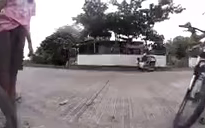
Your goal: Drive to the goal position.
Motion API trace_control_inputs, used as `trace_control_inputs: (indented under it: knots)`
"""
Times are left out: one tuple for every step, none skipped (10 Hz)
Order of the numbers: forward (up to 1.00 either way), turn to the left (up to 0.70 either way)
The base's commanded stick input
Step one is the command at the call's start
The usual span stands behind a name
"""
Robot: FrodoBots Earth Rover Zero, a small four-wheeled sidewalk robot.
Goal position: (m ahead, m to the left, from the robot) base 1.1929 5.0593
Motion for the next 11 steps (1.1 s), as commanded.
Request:
trace_control_inputs:
  knots:
    - [0.00,0.45]
    - [0.00,0.00]
    - [0.00,0.00]
    - [0.00,0.00]
    - [0.00,0.00]
    - [0.00,0.00]
    - [0.00,0.00]
    - [0.00,0.00]
    - [0.00,0.00]
    - [0.00,0.00]
    - [0.35,0.00]
